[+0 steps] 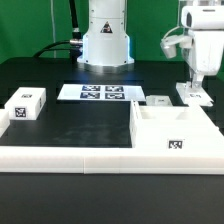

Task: Assemble cabinet

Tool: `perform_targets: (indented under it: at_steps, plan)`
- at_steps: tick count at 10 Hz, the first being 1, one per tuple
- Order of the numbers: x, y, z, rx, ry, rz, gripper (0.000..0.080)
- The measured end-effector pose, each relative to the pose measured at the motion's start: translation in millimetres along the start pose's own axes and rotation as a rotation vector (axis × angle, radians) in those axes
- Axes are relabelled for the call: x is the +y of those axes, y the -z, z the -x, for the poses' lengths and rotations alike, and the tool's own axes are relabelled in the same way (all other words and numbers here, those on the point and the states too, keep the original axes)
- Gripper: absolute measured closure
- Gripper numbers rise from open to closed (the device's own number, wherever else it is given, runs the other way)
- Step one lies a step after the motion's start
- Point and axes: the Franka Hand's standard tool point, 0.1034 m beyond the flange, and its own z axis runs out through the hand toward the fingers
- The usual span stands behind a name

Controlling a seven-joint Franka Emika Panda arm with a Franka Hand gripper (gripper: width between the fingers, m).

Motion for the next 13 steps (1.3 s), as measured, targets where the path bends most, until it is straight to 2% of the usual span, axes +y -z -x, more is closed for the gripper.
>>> perform_targets:
  at_steps: [2, 3, 6, 8, 9, 10, 11, 13]
  plan:
    - [3.0, 3.0, 28.1, -0.01, 0.001, -0.001, 0.0731]
    - [3.6, 1.9, 35.3, -0.012, -0.012, -0.005, 0.0731]
    - [3.0, 1.2, 34.2, -0.011, -0.013, -0.006, 0.0729]
    - [7.7, -0.3, 32.4, -0.008, -0.009, -0.004, 0.0729]
    - [3.5, -8.2, 29.5, -0.005, -0.015, -0.016, 0.0729]
    - [-12.3, -29.5, 13.7, 0.031, -0.026, -0.018, 0.0729]
    - [-7.7, -26.3, 15.3, 0.028, -0.03, -0.013, 0.0729]
    - [-9.0, -27.9, 15.8, 0.028, -0.031, -0.017, 0.0729]
